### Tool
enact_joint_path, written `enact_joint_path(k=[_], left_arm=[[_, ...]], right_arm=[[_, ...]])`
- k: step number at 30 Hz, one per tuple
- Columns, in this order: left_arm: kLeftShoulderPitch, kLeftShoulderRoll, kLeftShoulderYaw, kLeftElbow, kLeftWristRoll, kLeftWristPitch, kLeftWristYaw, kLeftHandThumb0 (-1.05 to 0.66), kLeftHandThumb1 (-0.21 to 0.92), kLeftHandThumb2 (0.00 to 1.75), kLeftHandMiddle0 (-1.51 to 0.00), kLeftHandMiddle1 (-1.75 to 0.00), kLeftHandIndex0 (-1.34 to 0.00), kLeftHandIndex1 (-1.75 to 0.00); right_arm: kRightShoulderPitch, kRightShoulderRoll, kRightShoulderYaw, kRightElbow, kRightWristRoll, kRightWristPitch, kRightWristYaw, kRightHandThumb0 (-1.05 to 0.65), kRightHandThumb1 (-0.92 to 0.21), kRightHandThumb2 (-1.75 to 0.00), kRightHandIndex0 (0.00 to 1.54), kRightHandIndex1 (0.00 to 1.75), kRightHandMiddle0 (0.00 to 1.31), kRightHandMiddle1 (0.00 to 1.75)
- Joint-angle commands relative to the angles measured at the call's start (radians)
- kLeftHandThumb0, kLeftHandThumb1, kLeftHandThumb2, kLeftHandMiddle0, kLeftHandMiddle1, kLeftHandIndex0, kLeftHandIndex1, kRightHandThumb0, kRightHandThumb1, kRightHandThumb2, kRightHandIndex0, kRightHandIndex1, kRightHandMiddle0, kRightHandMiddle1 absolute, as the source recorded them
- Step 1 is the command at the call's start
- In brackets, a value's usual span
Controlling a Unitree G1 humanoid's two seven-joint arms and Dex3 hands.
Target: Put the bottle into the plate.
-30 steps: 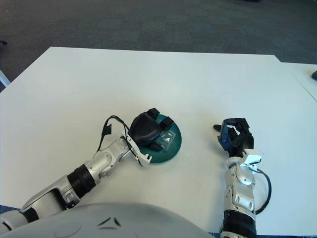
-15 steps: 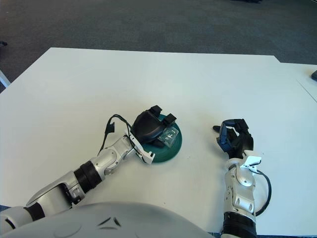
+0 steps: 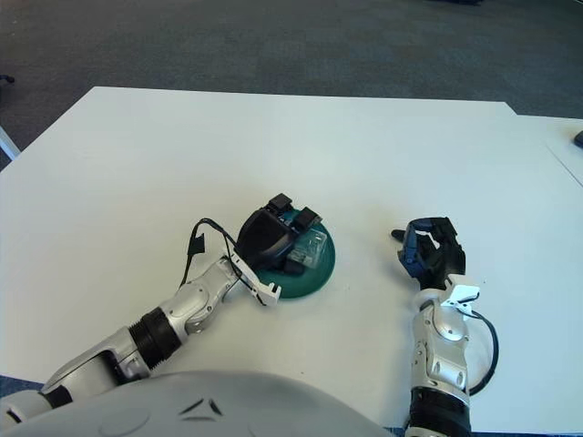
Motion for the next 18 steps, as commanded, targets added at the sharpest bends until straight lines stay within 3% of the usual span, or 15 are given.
enact_joint_path(k=[1,18], left_arm=[[0.041,0.049,-0.001,-0.002,-0.018,-0.002,-0.064,-1.04,0.92,1.07,-0.01,-0.06,0.00,-0.04],[0.128,0.065,0.048,-0.191,0.027,0.063,-0.029,-1.05,0.92,1.09,-0.03,-0.01,0.00,0.00]], right_arm=[[-0.014,0.008,-0.004,0.023,-0.010,-0.010,-0.008,-0.38,-0.68,-0.81,0.51,1.16,0.37,1.69],[-0.036,0.005,0.000,0.049,-0.027,-0.014,-0.019,-0.39,-0.65,-0.88,0.49,1.13,0.38,1.72]])
